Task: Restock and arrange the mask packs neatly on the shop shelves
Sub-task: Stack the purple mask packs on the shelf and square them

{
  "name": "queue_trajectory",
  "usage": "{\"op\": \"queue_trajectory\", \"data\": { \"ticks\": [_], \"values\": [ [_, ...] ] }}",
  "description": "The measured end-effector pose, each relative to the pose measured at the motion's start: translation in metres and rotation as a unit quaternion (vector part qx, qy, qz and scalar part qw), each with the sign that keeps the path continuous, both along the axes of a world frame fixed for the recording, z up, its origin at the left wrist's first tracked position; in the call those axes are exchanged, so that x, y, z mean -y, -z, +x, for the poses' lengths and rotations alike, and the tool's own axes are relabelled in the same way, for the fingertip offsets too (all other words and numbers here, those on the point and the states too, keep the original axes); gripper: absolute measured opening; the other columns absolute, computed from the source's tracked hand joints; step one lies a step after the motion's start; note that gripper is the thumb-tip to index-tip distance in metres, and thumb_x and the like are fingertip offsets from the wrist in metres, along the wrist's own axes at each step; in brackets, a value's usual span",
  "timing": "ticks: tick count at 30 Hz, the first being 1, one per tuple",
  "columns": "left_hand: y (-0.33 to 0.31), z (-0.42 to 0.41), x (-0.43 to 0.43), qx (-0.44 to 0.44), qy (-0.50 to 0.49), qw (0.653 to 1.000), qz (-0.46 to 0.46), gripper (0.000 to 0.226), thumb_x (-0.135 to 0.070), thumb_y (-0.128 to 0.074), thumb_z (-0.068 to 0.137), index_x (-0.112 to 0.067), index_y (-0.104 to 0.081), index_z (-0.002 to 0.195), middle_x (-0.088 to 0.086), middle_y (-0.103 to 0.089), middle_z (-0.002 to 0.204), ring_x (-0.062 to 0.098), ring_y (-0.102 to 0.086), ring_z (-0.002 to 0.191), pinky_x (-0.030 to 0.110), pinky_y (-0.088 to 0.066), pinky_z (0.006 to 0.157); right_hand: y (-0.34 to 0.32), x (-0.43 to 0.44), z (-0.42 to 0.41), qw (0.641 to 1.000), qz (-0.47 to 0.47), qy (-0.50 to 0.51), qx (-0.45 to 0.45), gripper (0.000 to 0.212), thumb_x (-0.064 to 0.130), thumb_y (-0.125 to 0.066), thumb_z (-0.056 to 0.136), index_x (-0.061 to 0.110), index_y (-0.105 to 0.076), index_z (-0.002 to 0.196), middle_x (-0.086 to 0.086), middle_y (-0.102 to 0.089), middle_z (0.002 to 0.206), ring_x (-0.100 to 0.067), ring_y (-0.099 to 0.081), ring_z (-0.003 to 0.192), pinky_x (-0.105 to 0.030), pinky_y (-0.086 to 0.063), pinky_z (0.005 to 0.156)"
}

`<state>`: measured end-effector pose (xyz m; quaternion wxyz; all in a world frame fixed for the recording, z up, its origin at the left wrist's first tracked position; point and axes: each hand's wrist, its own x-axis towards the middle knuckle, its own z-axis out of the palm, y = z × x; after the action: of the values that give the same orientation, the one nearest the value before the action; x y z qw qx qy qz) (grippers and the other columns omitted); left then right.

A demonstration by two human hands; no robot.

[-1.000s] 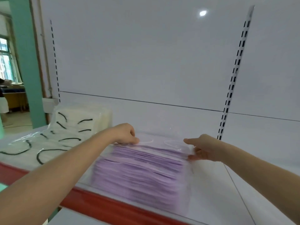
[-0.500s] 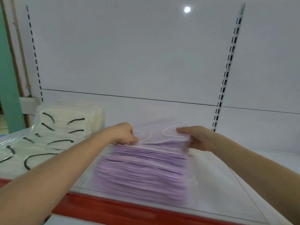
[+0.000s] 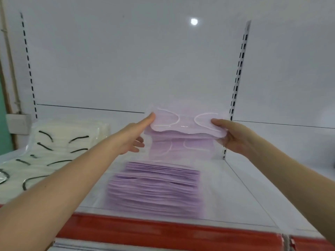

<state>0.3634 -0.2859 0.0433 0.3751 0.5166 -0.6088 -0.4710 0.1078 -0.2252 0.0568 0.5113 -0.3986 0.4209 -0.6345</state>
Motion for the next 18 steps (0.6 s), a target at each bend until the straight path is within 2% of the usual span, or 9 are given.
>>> {"op": "queue_trajectory", "data": {
  "ticks": [2,4,7,9,11,15,17,18],
  "values": [
    [-0.004,-0.007,-0.005,-0.049,0.045,0.998,0.022,0.085,-0.077,-0.042,0.074,-0.027,-0.028,0.142,0.023,-0.052,0.119,0.034,-0.060,0.104,0.042,-0.047,0.089,-0.003,-0.013,-0.005,1.000,-0.008,-0.008,0.011,0.007,0.005,-0.053,0.091,0.005,-0.060,0.090,-0.002,-0.069,0.061,-0.009,-0.065,0.049,-0.017,-0.050,0.043],
    [-0.005,-0.016,-0.008,-0.053,0.064,0.996,0.017,0.088,-0.080,-0.040,0.070,-0.033,-0.025,0.143,0.022,-0.049,0.120,0.035,-0.056,0.109,0.046,-0.042,0.096,-0.004,-0.025,-0.011,1.000,-0.017,-0.002,0.014,0.009,0.007,-0.052,0.091,0.006,-0.061,0.091,-0.002,-0.070,0.064,-0.010,-0.066,0.052,-0.017,-0.052,0.046],
    [-0.005,-0.029,-0.013,-0.031,0.084,0.996,0.016,0.106,-0.087,-0.042,0.056,-0.031,-0.024,0.144,0.022,-0.044,0.123,0.035,-0.049,0.113,0.048,-0.033,0.103,-0.005,-0.045,-0.022,0.999,-0.035,0.017,0.026,0.011,0.008,-0.050,0.092,0.006,-0.060,0.088,-0.002,-0.070,0.062,-0.009,-0.066,0.051,-0.017,-0.052,0.047],
    [-0.008,-0.038,-0.018,-0.058,0.110,0.992,0.027,0.117,-0.093,-0.047,0.047,-0.032,-0.024,0.145,0.027,-0.039,0.136,0.039,-0.044,0.125,0.050,-0.032,0.104,-0.007,-0.057,-0.028,0.998,-0.043,0.036,0.029,0.013,0.009,-0.049,0.093,0.007,-0.059,0.084,0.000,-0.068,0.057,-0.008,-0.063,0.046,-0.015,-0.048,0.042],
    [-0.012,-0.049,-0.026,-0.085,0.132,0.987,0.037,0.120,-0.089,-0.043,0.042,-0.032,-0.024,0.145,0.029,-0.036,0.140,0.041,-0.040,0.129,0.051,-0.032,0.105,-0.008,-0.067,-0.038,0.997,-0.048,0.047,0.032,0.013,0.010,-0.050,0.093,0.008,-0.058,0.082,0.001,-0.066,0.053,-0.006,-0.060,0.042,-0.014,-0.046,0.040],
    [-0.017,-0.075,-0.042,-0.120,0.155,0.980,0.034,0.119,-0.093,-0.036,0.050,-0.022,-0.029,0.145,0.025,-0.042,0.137,0.039,-0.050,0.119,0.050,-0.036,0.097,-0.014,-0.083,-0.062,0.995,-0.057,0.073,0.045,0.010,0.012,-0.052,0.092,0.009,-0.058,0.084,0.002,-0.063,0.051,-0.005,-0.058,0.039,-0.014,-0.043,0.037],
    [-0.019,-0.088,-0.047,-0.134,0.145,0.980,0.023,0.110,-0.091,-0.029,0.061,-0.017,-0.033,0.143,0.022,-0.050,0.129,0.034,-0.056,0.109,0.046,-0.040,0.091,-0.015,-0.092,-0.079,0.995,-0.064,0.066,0.041,0.006,0.013,-0.064,0.084,0.010,-0.058,0.084,0.003,-0.063,0.052,-0.005,-0.057,0.040,-0.013,-0.042,0.037],
    [-0.020,-0.094,-0.049,-0.145,0.135,0.980,0.028,0.109,-0.090,-0.027,0.065,-0.011,-0.037,0.139,0.020,-0.055,0.119,0.032,-0.059,0.100,0.043,-0.043,0.086,-0.016,-0.096,-0.090,0.995,-0.077,0.055,0.043,0.026,0.014,-0.079,0.068,0.010,-0.060,0.086,0.002,-0.065,0.057,-0.006,-0.059,0.043,-0.013,-0.044,0.039]
  ]
}}
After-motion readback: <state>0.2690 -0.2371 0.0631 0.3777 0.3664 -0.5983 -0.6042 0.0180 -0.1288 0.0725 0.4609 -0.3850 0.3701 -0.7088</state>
